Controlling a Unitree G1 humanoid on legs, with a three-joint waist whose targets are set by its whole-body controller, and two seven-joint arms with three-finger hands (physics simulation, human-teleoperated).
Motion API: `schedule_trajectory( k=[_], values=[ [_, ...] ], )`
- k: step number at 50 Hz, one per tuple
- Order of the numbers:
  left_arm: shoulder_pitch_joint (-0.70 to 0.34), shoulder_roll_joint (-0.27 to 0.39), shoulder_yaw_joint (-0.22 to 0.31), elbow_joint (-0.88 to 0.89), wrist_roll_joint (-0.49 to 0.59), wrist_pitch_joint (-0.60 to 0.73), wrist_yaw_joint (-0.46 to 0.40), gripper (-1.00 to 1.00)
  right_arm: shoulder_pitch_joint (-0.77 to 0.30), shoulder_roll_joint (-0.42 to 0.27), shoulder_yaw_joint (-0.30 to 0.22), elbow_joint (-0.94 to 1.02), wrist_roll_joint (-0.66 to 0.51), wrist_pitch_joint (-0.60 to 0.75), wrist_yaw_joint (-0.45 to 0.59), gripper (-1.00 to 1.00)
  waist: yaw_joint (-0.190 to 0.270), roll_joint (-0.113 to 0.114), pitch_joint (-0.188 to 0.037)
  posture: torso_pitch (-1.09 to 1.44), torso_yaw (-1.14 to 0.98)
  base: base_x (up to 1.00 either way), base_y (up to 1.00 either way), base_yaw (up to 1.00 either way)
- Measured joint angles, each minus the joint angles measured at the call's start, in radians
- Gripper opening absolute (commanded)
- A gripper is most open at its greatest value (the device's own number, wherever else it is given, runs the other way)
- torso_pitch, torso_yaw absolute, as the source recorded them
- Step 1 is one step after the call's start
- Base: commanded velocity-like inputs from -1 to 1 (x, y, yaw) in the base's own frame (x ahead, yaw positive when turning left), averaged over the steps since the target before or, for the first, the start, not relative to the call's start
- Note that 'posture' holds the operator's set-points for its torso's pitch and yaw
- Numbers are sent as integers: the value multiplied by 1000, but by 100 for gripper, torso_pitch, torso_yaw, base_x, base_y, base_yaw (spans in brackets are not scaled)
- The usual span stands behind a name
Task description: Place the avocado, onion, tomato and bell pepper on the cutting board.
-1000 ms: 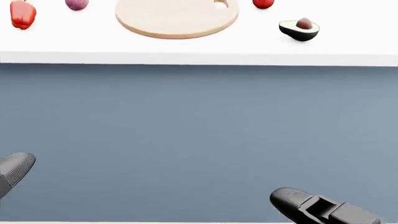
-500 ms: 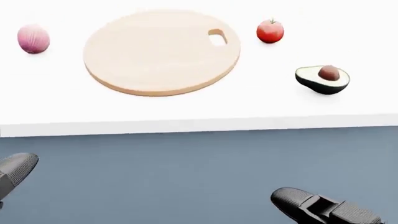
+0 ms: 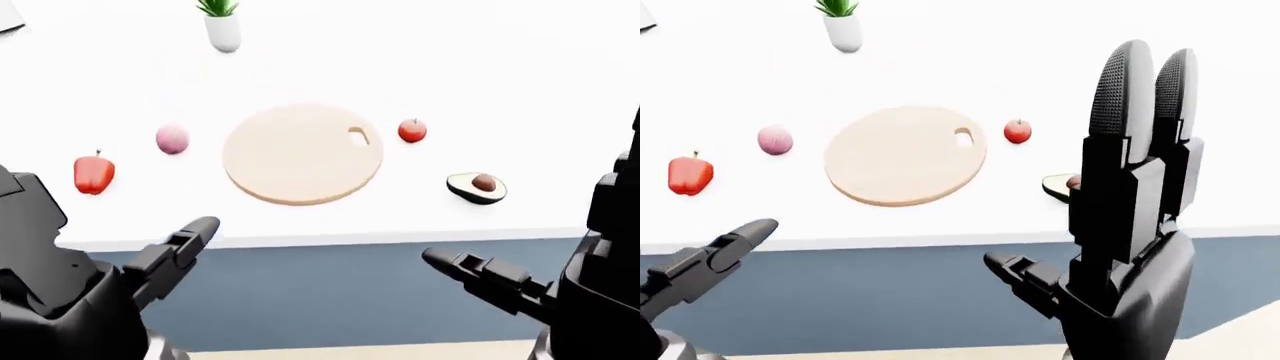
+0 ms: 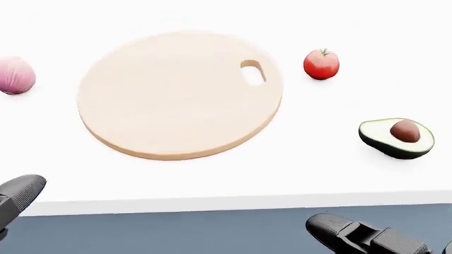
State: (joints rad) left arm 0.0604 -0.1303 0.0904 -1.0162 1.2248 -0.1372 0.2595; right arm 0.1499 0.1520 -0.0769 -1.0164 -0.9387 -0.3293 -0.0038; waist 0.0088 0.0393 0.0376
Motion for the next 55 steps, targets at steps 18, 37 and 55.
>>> schedule_trajectory(
  k=[18,37,55],
  values=[
    [-6,-1,-13,-16,-3,-12,1,100,-1,-21,6,-13,-1,18,-19,100,-15,3,14,0,0,13,0,0],
    [0,3,-14,7,3,-1,-1,100,2,-17,4,8,2,26,-15,100,5,-44,-6,0,0,6,0,0],
    [6,5,-6,-6,-5,7,6,100,1,-13,18,0,5,23,-5,100,-7,10,1,0,0,0,13,0]
  ],
)
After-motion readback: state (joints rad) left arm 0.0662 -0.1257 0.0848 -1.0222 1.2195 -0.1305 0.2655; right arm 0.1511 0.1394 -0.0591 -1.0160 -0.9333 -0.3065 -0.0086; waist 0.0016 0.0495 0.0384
